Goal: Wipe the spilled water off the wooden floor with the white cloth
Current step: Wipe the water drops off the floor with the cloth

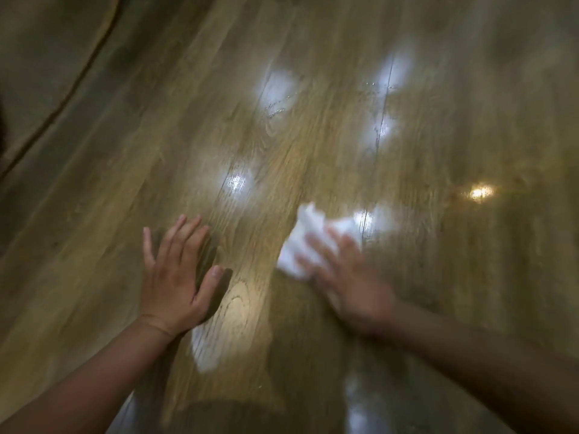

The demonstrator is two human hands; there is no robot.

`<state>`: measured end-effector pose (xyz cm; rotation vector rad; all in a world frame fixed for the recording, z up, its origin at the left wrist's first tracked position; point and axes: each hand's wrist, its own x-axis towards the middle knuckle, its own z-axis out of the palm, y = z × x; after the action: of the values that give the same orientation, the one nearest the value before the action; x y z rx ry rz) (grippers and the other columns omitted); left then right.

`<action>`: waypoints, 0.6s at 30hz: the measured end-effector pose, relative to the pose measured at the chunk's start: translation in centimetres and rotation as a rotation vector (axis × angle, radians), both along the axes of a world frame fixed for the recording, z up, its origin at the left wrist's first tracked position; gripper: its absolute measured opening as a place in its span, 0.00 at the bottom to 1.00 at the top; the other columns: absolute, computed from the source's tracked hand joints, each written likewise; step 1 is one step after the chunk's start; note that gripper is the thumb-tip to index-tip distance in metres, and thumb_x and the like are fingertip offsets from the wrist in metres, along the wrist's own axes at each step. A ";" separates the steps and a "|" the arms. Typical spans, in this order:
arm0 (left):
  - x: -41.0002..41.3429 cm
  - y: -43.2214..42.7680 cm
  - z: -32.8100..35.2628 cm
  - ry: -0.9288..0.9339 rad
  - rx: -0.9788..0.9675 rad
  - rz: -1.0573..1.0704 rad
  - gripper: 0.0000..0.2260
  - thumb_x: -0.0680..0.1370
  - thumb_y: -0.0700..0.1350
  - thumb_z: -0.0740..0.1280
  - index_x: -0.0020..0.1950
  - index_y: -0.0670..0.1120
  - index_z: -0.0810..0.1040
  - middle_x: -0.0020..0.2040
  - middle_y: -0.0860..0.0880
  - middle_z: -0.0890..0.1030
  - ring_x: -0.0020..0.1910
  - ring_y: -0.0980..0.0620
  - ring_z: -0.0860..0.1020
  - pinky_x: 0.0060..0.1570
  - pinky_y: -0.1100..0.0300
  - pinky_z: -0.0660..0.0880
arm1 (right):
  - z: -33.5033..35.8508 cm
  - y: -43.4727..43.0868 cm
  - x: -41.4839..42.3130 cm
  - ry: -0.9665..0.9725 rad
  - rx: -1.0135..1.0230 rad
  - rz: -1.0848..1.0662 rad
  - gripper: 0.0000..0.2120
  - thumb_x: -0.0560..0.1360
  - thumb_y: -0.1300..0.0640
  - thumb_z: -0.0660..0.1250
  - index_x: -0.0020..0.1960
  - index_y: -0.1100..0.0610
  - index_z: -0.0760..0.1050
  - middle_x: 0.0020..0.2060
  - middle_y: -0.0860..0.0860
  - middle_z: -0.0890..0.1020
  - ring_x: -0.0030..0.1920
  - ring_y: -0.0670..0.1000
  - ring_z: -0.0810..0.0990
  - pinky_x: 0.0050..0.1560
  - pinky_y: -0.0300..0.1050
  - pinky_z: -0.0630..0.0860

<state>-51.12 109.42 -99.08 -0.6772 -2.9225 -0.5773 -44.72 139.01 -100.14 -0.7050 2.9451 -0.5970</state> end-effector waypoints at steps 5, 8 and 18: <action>0.1 0.1 0.1 -0.013 -0.069 -0.002 0.27 0.77 0.54 0.55 0.70 0.38 0.69 0.72 0.40 0.70 0.75 0.40 0.64 0.72 0.29 0.47 | 1.5 4.4 4.0 -0.052 0.050 0.534 0.22 0.80 0.52 0.56 0.74 0.48 0.67 0.78 0.49 0.59 0.79 0.55 0.52 0.74 0.59 0.59; 0.4 1.3 0.2 0.003 -0.054 0.010 0.26 0.78 0.54 0.55 0.70 0.40 0.70 0.72 0.42 0.71 0.75 0.41 0.64 0.72 0.29 0.44 | 1.7 13.6 -7.6 0.053 0.159 -0.060 0.25 0.78 0.53 0.50 0.75 0.48 0.64 0.78 0.56 0.58 0.77 0.58 0.56 0.75 0.55 0.54; 2.7 13.2 0.8 0.046 0.104 -0.262 0.24 0.78 0.53 0.57 0.72 0.43 0.67 0.75 0.44 0.68 0.77 0.43 0.61 0.70 0.27 0.45 | -0.7 4.1 9.4 -0.014 0.128 0.105 0.25 0.77 0.54 0.57 0.75 0.46 0.64 0.78 0.51 0.57 0.78 0.62 0.52 0.76 0.61 0.51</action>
<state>-48.44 122.60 -98.30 -1.0531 -2.7573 -0.7214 -35.36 143.08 -100.81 -0.8316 2.8800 -0.3997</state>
